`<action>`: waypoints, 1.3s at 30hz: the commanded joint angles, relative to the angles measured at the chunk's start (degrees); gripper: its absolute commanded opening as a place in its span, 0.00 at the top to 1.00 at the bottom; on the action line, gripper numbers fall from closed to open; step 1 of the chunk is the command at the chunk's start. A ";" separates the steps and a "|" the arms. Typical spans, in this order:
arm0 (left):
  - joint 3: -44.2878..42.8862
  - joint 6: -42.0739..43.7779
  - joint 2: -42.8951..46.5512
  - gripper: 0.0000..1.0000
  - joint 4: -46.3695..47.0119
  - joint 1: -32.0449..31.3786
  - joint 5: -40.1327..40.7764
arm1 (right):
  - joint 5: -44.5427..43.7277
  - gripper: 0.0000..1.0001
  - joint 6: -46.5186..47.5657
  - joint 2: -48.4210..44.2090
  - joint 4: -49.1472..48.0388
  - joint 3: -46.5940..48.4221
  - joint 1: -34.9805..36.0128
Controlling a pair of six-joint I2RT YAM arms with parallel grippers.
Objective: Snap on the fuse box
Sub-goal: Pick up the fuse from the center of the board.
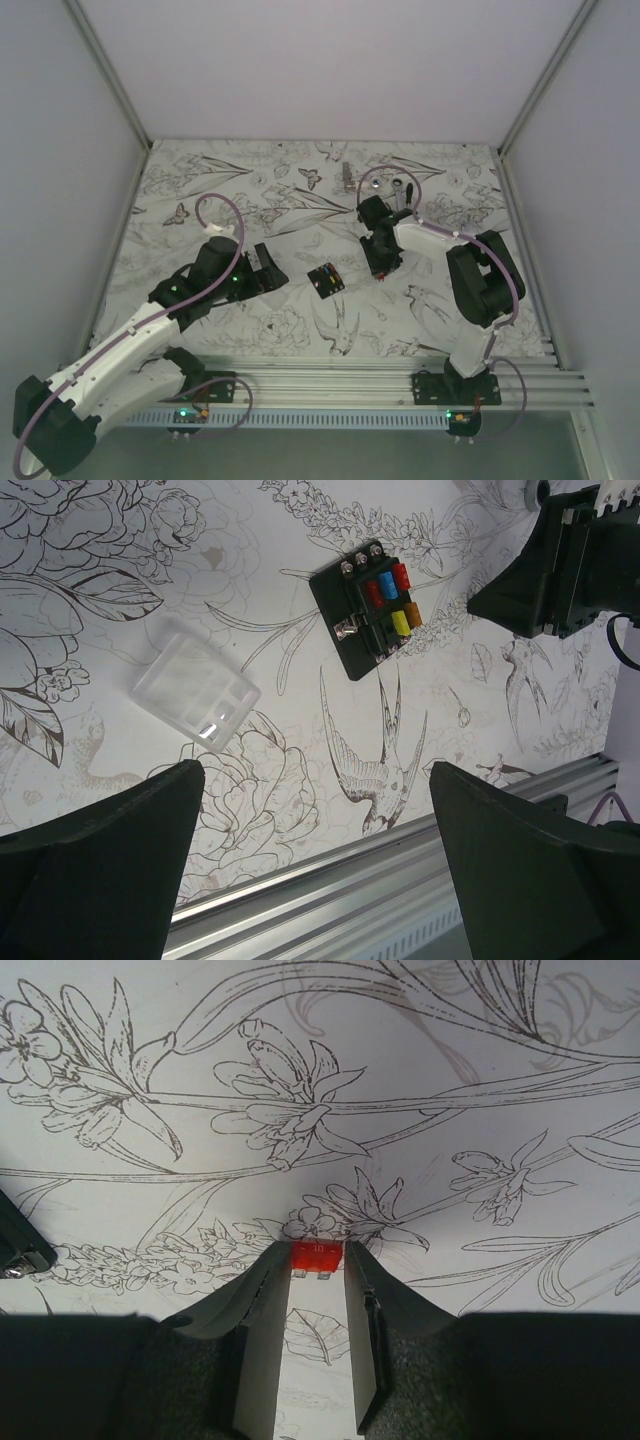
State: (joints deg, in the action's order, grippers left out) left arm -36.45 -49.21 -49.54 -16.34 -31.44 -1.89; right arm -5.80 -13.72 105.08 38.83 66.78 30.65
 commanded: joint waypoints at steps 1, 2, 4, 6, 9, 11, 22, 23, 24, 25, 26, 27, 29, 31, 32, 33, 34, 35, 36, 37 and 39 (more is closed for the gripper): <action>0.41 0.43 0.32 0.00 -0.44 0.33 -0.22 | -0.19 0.67 -2.04 1.85 -1.80 -0.42 -0.55; 0.42 0.43 0.31 0.01 -0.38 0.33 -0.20 | -0.18 0.67 -2.27 2.00 -1.89 -0.43 -0.54; 0.41 0.43 0.24 0.01 -0.42 0.33 -0.22 | -0.07 0.68 -2.62 2.27 -2.03 -0.43 -0.58; 0.41 0.31 0.19 0.00 -0.43 0.33 -0.28 | -0.13 0.70 -2.92 2.41 -2.19 -0.47 -0.52; 0.49 0.07 0.06 0.01 -0.42 0.33 -0.31 | 0.33 0.74 -3.20 1.49 -3.09 -1.14 -0.52; 0.50 -0.32 -0.15 0.00 -0.34 0.33 -0.34 | 1.36 0.75 -3.36 -0.07 -4.15 -1.89 -0.56; 1.05 0.09 -1.55 0.19 6.67 -1.70 -2.68 | 11.93 0.79 -10.14 -12.80 -15.98 -7.18 0.12; 1.29 0.61 -1.53 0.21 8.23 -2.16 -2.64 | 13.04 0.79 -11.10 -13.80 -17.45 -7.87 0.30; 1.55 0.95 -1.53 0.23 9.81 -2.60 -2.67 | 13.87 0.79 -12.36 -14.74 -19.08 -8.70 0.57; 1.75 1.27 -1.60 0.26 11.23 -3.06 -2.57 | 14.72 0.79 -13.41 -16.44 -20.56 -9.49 0.91; 1.81 1.71 -1.69 0.28 12.85 -3.60 -2.36 | 15.48 0.79 -14.65 -17.71 -22.08 -10.39 1.24; 1.82 2.35 -1.78 0.30 14.03 -4.58 -1.89 | 16.00 0.79 -15.91 -18.86 -23.76 -11.22 1.59; 2.03 4.01 -1.79 0.32 16.62 -6.33 -0.15 | 17.77 0.79 -18.46 -20.82 -27.12 -13.05 1.99; 2.08 5.81 -1.98 0.33 19.05 -8.08 1.92 | 19.32 0.79 -20.58 -22.27 -29.64 -14.17 2.65; 2.03 6.83 -2.11 0.33 20.08 -8.95 2.62 | 19.95 0.79 -21.32 -22.85 -30.37 -14.42 3.05; 1.92 7.83 -2.32 0.34 21.30 -9.86 3.59 | 20.26 0.79 -22.06 -23.40 -31.11 -14.63 3.59; 1.76 8.95 -2.66 0.34 22.28 -10.88 4.46 | 20.38 0.79 -23.00 -24.24 -32.14 -15.03 4.01; 1.61 9.98 -3.05 0.35 23.41 -11.71 5.38 | 20.58 0.79 -23.89 -24.91 -33.16 -15.48 4.42; 1.42 10.90 -3.57 0.36 24.34 -12.67 6.50 | 20.98 0.79 -24.72 -25.40 -34.01 -15.74 4.72; 1.31 11.62 -4.08 0.38 25.18 -13.65 7.78 | 21.28 0.79 -25.47 -25.89 -34.65 -15.88 5.03; 1.88 13.53 -4.70 0.43 28.08 -15.68 11.10 | 22.16 0.79 -26.56 -26.65 -35.65 -15.94 5.69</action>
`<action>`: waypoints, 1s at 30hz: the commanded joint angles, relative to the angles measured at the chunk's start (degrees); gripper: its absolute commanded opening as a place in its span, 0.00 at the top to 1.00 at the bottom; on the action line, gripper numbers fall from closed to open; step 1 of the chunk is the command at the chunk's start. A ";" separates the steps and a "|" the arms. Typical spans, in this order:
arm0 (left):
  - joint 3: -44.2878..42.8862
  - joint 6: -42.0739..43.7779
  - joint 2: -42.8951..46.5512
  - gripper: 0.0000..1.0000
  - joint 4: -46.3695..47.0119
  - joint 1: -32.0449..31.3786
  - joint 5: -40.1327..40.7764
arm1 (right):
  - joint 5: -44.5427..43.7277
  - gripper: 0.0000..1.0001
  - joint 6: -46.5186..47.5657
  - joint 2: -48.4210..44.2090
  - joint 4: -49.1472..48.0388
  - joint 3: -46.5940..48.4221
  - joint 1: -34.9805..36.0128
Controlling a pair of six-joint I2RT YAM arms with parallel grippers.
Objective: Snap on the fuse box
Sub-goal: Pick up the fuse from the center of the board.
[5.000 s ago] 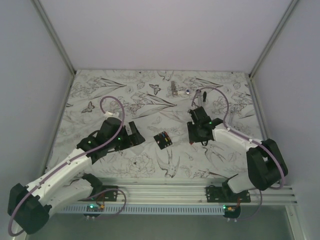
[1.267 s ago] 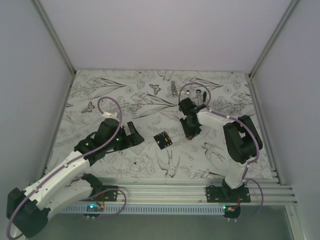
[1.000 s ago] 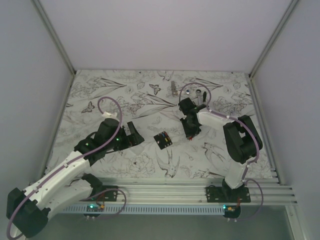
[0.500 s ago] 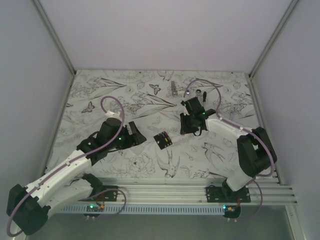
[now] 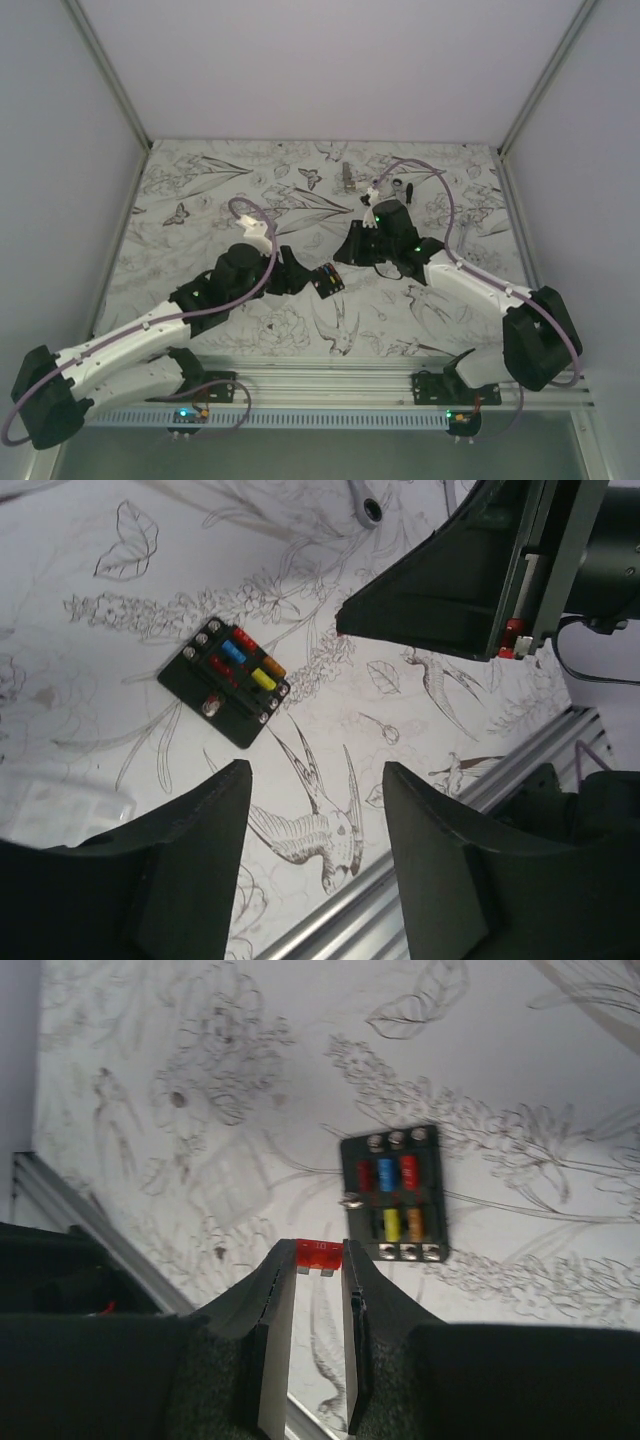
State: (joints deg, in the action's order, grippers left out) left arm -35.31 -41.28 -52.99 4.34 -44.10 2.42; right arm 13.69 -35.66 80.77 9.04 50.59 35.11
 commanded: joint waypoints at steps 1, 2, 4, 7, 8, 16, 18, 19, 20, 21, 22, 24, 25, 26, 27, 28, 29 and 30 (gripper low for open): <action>1.17 6.59 -1.47 0.45 9.21 -4.00 7.98 | 3.12 0.79 -5.26 -2.81 -6.43 0.30 1.50; 1.65 7.40 -1.49 0.47 10.87 -4.81 8.98 | 3.33 0.79 -5.64 -3.12 -7.12 0.05 1.80; 2.22 9.04 -1.71 0.50 13.53 -6.21 10.67 | 3.51 0.78 -6.91 -4.21 -8.62 -0.61 2.40; 2.16 10.80 -2.86 0.53 15.65 -7.48 12.03 | 4.24 0.78 -7.99 -4.95 -9.67 -0.79 3.29; 2.00 11.05 -3.42 0.54 16.22 -7.80 12.22 | 4.43 0.78 -8.53 -5.11 -10.13 -0.88 3.60; 0.81 12.77 -7.38 0.61 19.77 -9.42 16.20 | 5.39 0.78 -10.65 -5.71 -12.67 -1.39 6.28; 0.91 12.95 -7.80 0.65 20.34 -9.43 17.17 | 5.55 0.78 -11.50 -6.29 -13.63 -2.00 6.73; 0.96 12.97 -7.87 0.68 20.47 -9.43 17.27 | 5.51 0.78 -11.74 -6.68 -14.02 -2.33 6.92; 1.09 13.05 -7.83 0.70 20.71 -9.43 17.35 | 5.47 0.78 -11.79 -6.88 -14.05 -2.46 7.08; 1.18 12.99 -7.74 0.72 20.88 -9.43 17.36 | 5.45 0.78 -11.87 -6.99 -14.03 -2.57 7.18; 1.34 12.98 -7.60 0.74 21.07 -9.43 17.40 | 5.39 0.78 -11.96 -7.22 -14.04 -2.66 7.22; 1.54 13.02 -7.25 0.77 21.36 -9.43 17.61 | 5.38 0.78 -12.19 -7.49 -14.24 -2.92 7.34; 1.57 13.05 -7.13 0.80 21.36 -9.43 17.58 | 5.42 0.78 -12.30 -7.55 -14.35 -3.02 7.43; 1.50 13.14 -7.13 0.82 21.41 -9.43 17.42 | 5.46 0.78 -12.44 -7.61 -14.48 -3.16 7.54; 1.49 13.16 -7.19 0.83 21.39 -9.43 17.12 | 5.42 0.78 -12.54 -7.72 -14.66 -3.27 7.58; 1.40 13.15 -7.33 0.85 21.52 -9.43 16.73 | 5.37 0.78 -12.76 -7.85 -14.88 -3.37 7.62; 1.37 13.03 -7.49 0.88 21.50 -9.43 16.45 | 5.38 0.78 -12.92 -8.05 -15.11 -3.53 7.72; 1.38 12.86 -7.62 0.91 21.49 -9.43 16.26 | 5.39 0.78 -13.04 -8.19 -15.25 -3.61 7.70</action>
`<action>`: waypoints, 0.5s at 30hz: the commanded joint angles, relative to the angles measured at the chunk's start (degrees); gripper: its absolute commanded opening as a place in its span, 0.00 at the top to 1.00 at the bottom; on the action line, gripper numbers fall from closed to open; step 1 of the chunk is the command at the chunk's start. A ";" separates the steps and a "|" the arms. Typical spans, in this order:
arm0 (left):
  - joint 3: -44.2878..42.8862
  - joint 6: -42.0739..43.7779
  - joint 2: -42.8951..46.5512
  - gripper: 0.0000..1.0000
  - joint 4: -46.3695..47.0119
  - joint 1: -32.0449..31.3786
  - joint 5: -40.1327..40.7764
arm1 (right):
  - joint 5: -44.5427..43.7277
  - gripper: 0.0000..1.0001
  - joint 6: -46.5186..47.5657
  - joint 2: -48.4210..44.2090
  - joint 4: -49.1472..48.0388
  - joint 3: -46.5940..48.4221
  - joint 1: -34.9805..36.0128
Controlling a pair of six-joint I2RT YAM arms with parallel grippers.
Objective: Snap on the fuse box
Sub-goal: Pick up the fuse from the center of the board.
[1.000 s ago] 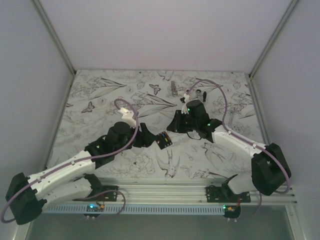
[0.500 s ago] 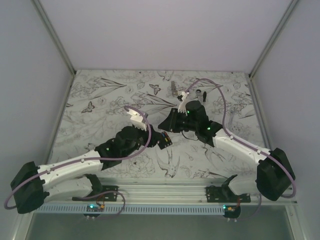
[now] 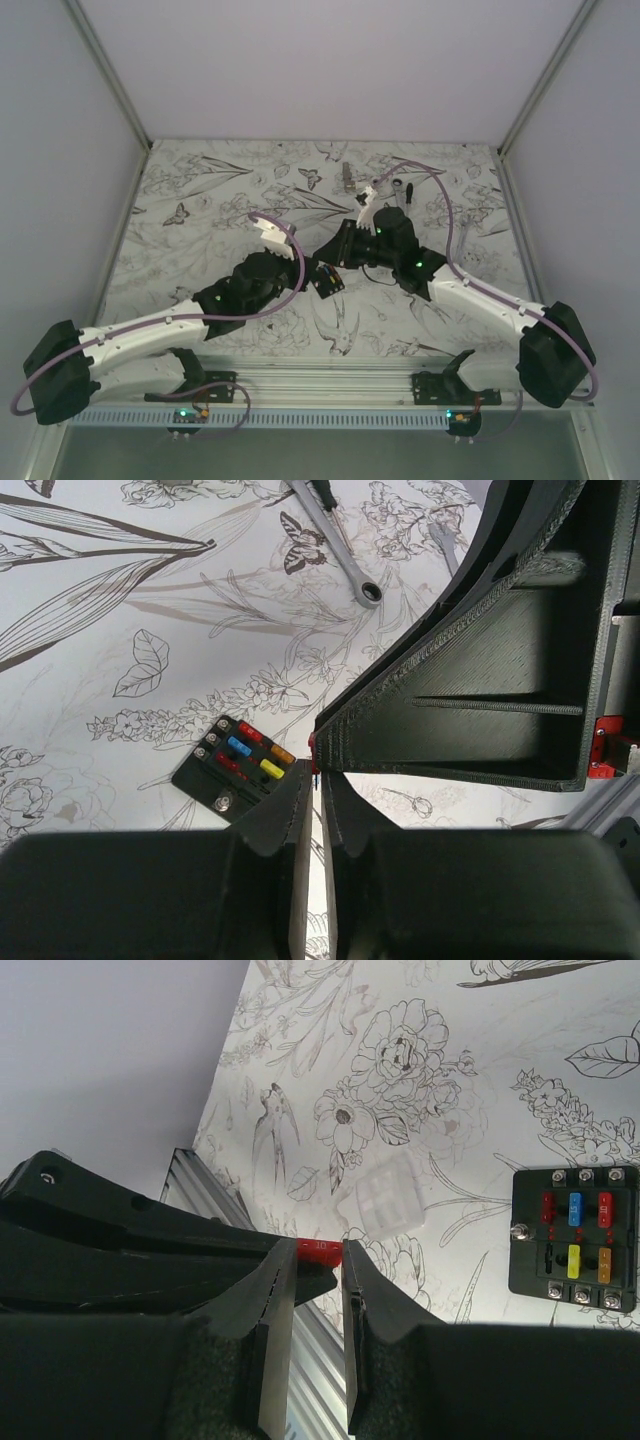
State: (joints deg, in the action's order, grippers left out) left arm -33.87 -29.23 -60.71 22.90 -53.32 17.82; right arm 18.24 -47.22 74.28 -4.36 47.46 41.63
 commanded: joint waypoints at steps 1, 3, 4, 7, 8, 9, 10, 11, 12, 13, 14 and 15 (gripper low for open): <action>-0.06 0.72 -0.01 0.96 2.94 -0.21 0.75 | 0.77 0.78 -1.67 -1.76 -1.94 -0.57 1.30; 0.07 0.67 0.16 1.00 2.97 -0.21 0.43 | 0.61 0.78 -1.80 -1.98 -2.14 -0.82 1.35; 0.22 0.67 0.41 1.00 2.95 -0.21 0.19 | 0.53 0.78 -1.75 -2.17 -2.26 -0.92 1.37; 0.89 1.37 1.74 1.00 2.94 -0.21 -0.74 | -0.66 0.73 -0.97 -3.35 -3.25 -1.75 1.32; 1.21 1.86 2.34 1.00 2.91 -0.21 -1.15 | -1.27 0.71 0.07 -3.95 -3.13 -1.77 1.33; 1.70 2.52 3.03 1.00 2.85 -0.21 -1.59 | -1.85 0.68 1.68 -4.71 -2.64 -1.65 1.16; 2.23 3.11 3.81 1.00 2.90 -0.21 -2.23 | -2.30 0.66 3.24 -5.54 -1.96 -1.39 0.98; 2.75 3.65 4.72 1.00 2.88 -0.08 -3.00 | -2.30 0.63 5.34 -6.38 -1.28 -1.10 0.77; 3.39 4.18 5.65 1.00 2.82 0.15 -3.91 | -2.05 0.61 7.54 -7.21 -0.28 -0.57 0.44; 4.04 4.57 6.82 1.00 2.75 0.48 -5.32 | -1.76 0.59 9.89 -8.10 1.37 0.17 0.21; 4.57 4.96 7.97 1.00 2.65 1.01 -7.65 | -1.16 0.58 12.61 -9.01 3.53 0.96 -0.12; 5.11 5.30 9.18 1.00 2.49 1.47 -9.73 | -0.58 0.57 15.45 -9.77 5.22 1.79 -0.52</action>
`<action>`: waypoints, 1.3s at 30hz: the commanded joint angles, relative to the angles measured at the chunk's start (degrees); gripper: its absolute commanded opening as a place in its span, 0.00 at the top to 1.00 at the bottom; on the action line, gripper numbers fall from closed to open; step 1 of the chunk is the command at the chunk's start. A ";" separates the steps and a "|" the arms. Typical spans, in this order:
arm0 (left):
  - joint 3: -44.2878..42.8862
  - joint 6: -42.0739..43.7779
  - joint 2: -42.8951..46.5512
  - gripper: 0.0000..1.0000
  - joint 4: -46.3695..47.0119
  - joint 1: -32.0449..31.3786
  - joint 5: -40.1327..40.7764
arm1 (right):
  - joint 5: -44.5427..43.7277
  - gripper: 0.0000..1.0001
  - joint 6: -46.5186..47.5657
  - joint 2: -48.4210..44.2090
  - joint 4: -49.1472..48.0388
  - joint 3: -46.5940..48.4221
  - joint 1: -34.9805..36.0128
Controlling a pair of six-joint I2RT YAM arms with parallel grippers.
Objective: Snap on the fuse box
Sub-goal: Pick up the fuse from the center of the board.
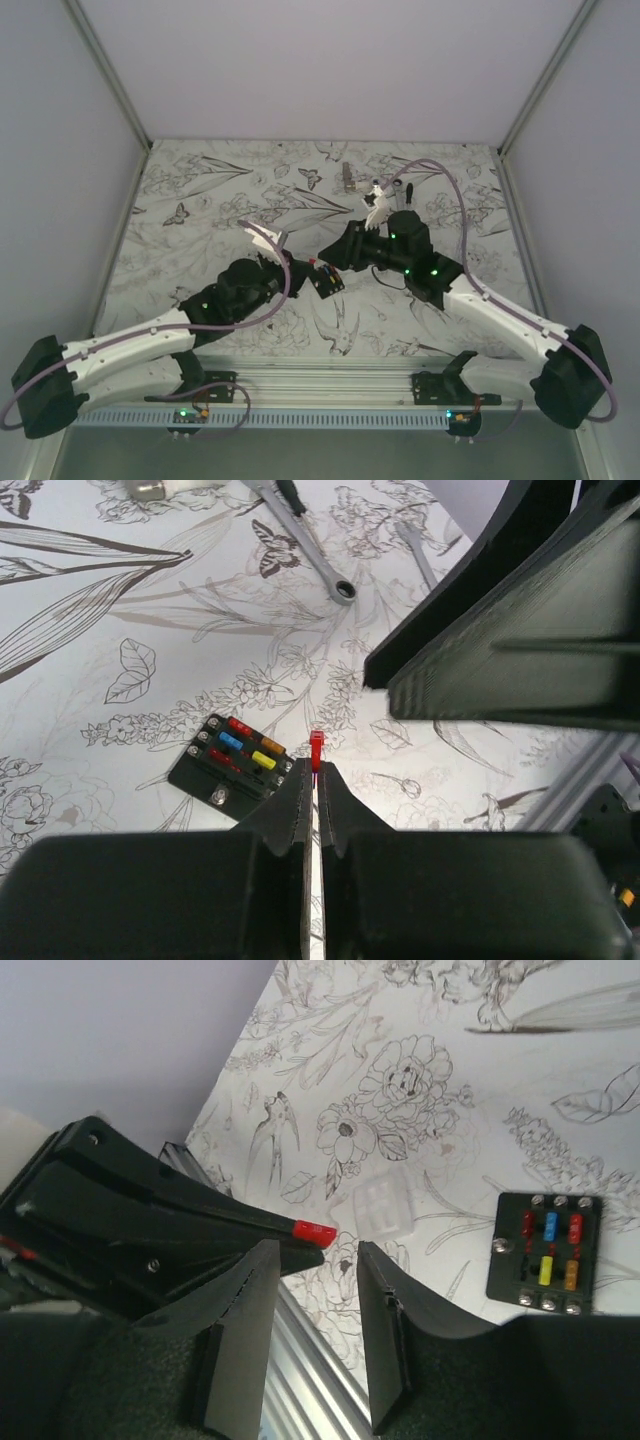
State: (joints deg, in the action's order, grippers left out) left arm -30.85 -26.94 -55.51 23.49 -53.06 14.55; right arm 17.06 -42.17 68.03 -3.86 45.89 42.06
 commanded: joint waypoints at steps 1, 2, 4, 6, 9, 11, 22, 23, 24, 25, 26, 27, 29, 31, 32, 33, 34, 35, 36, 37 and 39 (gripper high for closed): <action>2.61 3.29 5.28 1.00 1.73 1.80 -8.47 | 1.51 0.56 13.50 -4.49 6.32 4.22 -1.34; 2.85 3.52 6.37 1.00 1.29 2.43 -10.78 | 3.21 0.56 16.78 -5.35 7.34 4.50 -1.71; 2.71 3.93 8.41 1.00 0.09 3.64 -15.68 | 8.28 0.58 23.67 -7.43 8.76 4.82 -2.06; 2.09 4.44 10.15 1.00 -1.31 4.34 -20.73 | 14.06 0.60 29.70 -9.78 9.55 4.67 -2.10; 0.24 5.31 11.17 1.00 -3.05 4.67 -28.11 | 20.65 0.60 35.79 -13.61 10.59 4.39 -2.12; -1.17 5.70 11.04 1.00 -3.58 4.72 -33.12 | 23.47 0.60 39.10 -15.63 11.78 4.54 -2.07; -6.10 7.12 10.01 1.00 -4.46 4.30 -43.11 | 33.86 0.59 43.92 -13.48 15.16 6.24 -1.89; -6.36 7.22 9.75 1.00 -4.50 4.20 -43.47 | 34.33 0.59 43.93 -12.93 15.17 6.56 -1.71; -6.65 7.40 9.47 1.00 -4.57 4.12 -43.75 | 34.61 0.59 44.02 -12.42 15.16 6.84 -1.53; -6.83 7.50 9.12 1.00 -4.54 4.03 -43.99 | 34.76 0.59 44.13 -12.09 15.19 7.11 -1.36; -7.04 7.63 8.84 1.00 -4.58 3.94 -44.12 | 34.82 0.60 44.25 -11.73 15.13 7.30 -1.21; -7.25 7.71 8.65 1.00 -4.58 3.85 -44.20 | 34.93 0.60 44.29 -11.41 15.17 7.43 -1.12; -7.45 7.89 8.09 1.00 -4.68 3.69 -44.34 | 36.16 0.62 44.54 -11.06 14.99 7.67 -0.94; -7.62 8.11 7.83 1.00 -4.68 3.58 -44.37 | 36.67 0.64 44.53 -10.83 14.91 7.87 -0.70; -7.60 8.17 7.77 1.00 -4.72 3.50 -44.34 | 36.65 0.64 44.61 -10.81 15.04 7.90 -0.59; -7.67 8.17 7.78 1.00 -4.70 3.49 -44.30 | 36.64 0.65 44.74 -10.81 15.14 7.90 -0.58; -7.63 8.29 7.78 1.00 -4.69 3.41 -44.18 | 36.58 0.66 44.80 -10.80 15.39 7.98 -0.58; -7.69 8.27 7.85 1.00 -4.68 3.40 -44.18 | 36.44 0.67 44.82 -10.75 15.53 7.99 -0.58; -7.77 8.26 7.84 1.00 -4.68 3.32 -44.18 | 36.38 0.67 44.81 -10.72 15.68 7.99 -0.58; -7.85 8.33 7.84 1.00 -4.68 3.27 -44.24 | 36.38 0.68 44.83 -10.60 15.81 8.03 -0.51; -8.00 8.46 7.85 1.00 -4.69 3.15 -44.35 | 36.67 0.71 44.93 -10.31 16.03 8.08 -0.45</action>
State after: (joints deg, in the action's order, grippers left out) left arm -37.28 -19.88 -47.88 17.74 -49.47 -27.64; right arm 52.23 1.74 57.39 11.33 51.79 41.12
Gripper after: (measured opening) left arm 0.018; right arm 0.310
